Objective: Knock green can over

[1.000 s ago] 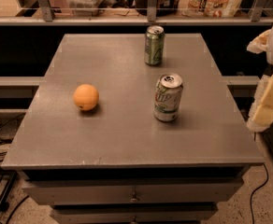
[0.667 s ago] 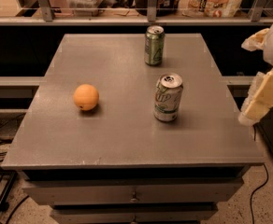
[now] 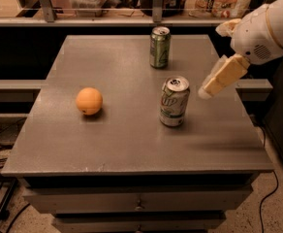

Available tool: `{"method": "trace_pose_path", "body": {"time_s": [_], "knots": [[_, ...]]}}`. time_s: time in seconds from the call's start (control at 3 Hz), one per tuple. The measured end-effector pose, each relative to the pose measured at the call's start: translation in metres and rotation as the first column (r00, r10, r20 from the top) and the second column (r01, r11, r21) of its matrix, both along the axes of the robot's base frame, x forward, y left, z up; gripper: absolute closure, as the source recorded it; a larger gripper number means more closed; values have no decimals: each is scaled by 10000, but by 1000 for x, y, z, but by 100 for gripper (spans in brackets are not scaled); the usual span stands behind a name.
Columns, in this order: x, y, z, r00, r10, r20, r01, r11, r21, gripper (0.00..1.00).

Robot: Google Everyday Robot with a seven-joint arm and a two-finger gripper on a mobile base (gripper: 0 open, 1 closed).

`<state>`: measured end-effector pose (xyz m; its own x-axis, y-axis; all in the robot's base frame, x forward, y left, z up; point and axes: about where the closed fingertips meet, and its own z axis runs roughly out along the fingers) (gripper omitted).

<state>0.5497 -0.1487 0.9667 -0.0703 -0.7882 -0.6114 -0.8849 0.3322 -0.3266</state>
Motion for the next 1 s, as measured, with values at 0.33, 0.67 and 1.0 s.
{"method": "trace_pose_path", "body": {"time_s": [0.33, 0.67, 1.0], "knots": [[0, 0, 0, 10000, 1, 0, -1, 10000, 0, 0], [16, 12, -5, 9998, -140, 137, 134, 9991, 411, 0], [52, 14, -2, 9951, -676, 726, 588, 9915, 1164, 0]]}}
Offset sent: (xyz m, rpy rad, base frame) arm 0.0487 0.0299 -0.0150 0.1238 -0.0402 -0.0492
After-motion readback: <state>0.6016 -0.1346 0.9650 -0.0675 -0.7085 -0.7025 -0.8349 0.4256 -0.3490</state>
